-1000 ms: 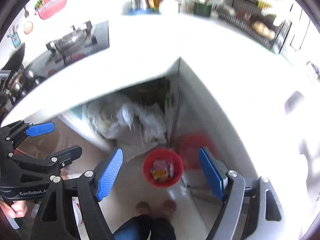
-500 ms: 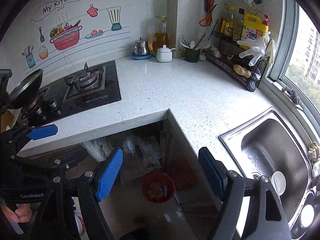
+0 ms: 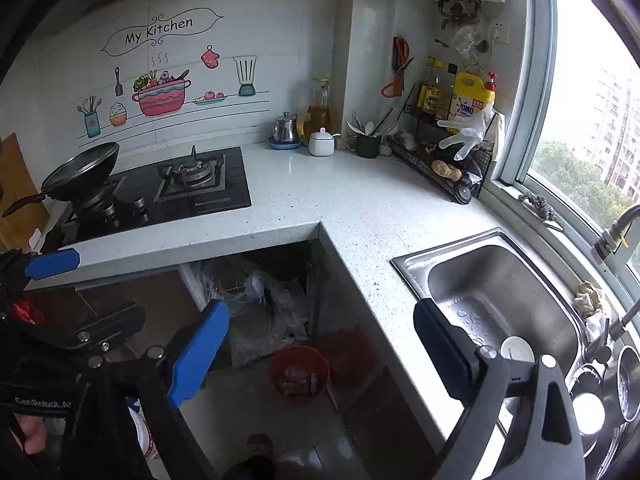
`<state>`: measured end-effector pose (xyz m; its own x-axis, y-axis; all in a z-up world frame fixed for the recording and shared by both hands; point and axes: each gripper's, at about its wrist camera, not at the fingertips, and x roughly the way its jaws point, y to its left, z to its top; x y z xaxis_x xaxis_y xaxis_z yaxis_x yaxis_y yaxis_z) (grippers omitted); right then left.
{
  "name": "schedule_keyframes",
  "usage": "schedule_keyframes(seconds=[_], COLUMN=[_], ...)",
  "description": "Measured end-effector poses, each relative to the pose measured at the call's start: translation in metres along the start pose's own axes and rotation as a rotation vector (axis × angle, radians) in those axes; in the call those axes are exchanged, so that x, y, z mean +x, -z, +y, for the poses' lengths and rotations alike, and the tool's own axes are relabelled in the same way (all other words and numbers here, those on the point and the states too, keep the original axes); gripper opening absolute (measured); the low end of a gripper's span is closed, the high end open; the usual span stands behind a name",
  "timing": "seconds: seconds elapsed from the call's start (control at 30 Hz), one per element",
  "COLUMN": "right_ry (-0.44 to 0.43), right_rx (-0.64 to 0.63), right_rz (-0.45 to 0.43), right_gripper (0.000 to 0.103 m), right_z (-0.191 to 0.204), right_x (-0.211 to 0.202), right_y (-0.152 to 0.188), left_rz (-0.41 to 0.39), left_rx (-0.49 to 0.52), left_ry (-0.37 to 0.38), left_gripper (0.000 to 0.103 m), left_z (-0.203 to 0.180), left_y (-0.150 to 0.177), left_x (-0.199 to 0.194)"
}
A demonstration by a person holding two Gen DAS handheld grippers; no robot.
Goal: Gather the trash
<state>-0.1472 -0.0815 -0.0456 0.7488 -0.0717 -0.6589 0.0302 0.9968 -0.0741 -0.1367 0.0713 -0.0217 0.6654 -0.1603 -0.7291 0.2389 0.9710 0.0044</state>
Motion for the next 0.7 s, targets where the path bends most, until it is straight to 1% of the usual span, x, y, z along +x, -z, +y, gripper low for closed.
schedule_keyframes(seconds=[0.1,0.17,0.3,0.4,0.53,0.7], right_ry=[0.012,0.022,0.048,0.067,0.076,0.083], right_rx=[-0.002,-0.001,0.000,-0.006,-0.013,-0.001], right_rz=[-0.001,0.009,0.018,0.030,0.025,0.033], right_gripper=[0.097,0.097,0.099,0.099,0.099,0.099], right_z=[0.000,-0.001,0.001,0.004,0.011,0.018], right_x=[-0.018,-0.025,-0.036,-0.038,-0.041,-0.042], right_y=[0.012,0.018,0.026,0.030,0.034,0.034], left_rz=[0.011,0.005,-0.012,-0.014,-0.020,-0.021], left_rx=[0.000,0.005,0.003,-0.007,-0.023,-0.026], left_ry=[0.010,0.013,-0.007,-0.030,-0.011,-0.011], left_gripper=[0.103,0.103,0.103,0.103,0.103,0.103], left_z=[-0.011,-0.017,-0.023,-0.022,-0.018,-0.015], left_y=[0.016,0.025,0.040,0.045,0.048,0.048], left_x=[-0.017,-0.026,-0.041,-0.046,-0.048,-0.049])
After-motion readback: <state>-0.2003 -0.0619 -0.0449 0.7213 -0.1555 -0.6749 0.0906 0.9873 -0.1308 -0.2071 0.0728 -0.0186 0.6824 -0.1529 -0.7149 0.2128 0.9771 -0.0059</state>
